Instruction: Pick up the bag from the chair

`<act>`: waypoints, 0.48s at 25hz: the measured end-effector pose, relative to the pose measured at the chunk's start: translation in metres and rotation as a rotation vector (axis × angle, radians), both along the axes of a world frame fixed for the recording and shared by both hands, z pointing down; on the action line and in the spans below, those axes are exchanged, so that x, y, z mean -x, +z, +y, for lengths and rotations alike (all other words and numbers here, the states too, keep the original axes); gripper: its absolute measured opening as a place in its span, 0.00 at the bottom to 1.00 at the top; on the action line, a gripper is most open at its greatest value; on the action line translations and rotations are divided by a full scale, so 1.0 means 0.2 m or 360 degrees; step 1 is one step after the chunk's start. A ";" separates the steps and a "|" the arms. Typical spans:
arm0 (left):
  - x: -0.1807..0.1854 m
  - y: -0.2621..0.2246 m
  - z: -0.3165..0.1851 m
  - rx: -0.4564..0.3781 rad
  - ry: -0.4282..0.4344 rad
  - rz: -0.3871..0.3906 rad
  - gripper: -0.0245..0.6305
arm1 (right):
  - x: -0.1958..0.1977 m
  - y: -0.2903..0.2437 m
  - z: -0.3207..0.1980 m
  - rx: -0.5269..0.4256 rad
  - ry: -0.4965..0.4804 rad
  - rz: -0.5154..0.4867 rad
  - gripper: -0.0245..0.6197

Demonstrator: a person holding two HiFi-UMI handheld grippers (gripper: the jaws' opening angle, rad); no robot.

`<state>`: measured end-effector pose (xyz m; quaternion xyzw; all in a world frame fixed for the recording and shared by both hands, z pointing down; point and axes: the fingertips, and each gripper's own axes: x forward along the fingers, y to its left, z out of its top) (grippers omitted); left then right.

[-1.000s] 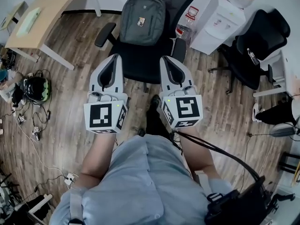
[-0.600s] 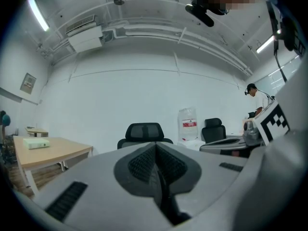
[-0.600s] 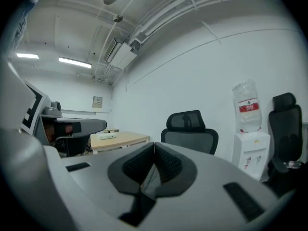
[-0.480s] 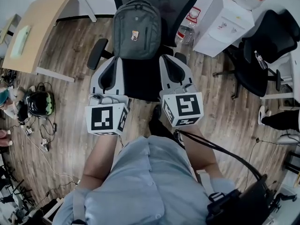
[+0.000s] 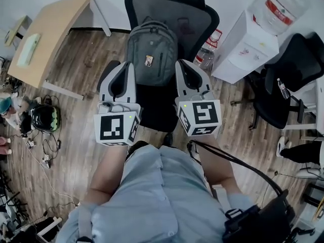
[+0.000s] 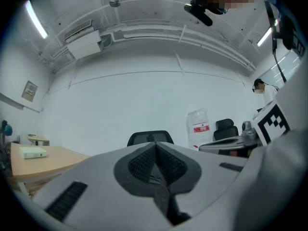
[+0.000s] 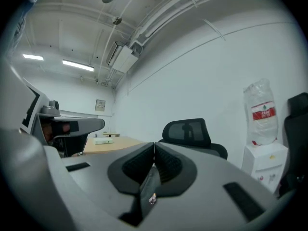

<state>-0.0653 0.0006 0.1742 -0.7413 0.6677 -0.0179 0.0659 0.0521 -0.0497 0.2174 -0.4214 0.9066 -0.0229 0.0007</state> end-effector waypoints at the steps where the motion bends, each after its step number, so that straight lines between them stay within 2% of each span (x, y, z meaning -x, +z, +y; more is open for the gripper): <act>1: 0.01 -0.01 -0.02 -0.0009 -0.0007 -0.0002 0.04 | 0.01 -0.01 -0.02 -0.0014 -0.0005 -0.0002 0.04; 6: 0.07 -0.03 -0.08 -0.0020 -0.0031 -0.0006 0.04 | 0.04 -0.04 -0.10 -0.0034 -0.0008 -0.0009 0.04; 12: 0.21 0.07 -0.20 0.0059 -0.0018 0.0033 0.04 | 0.11 0.03 -0.22 0.0029 0.0050 0.0020 0.04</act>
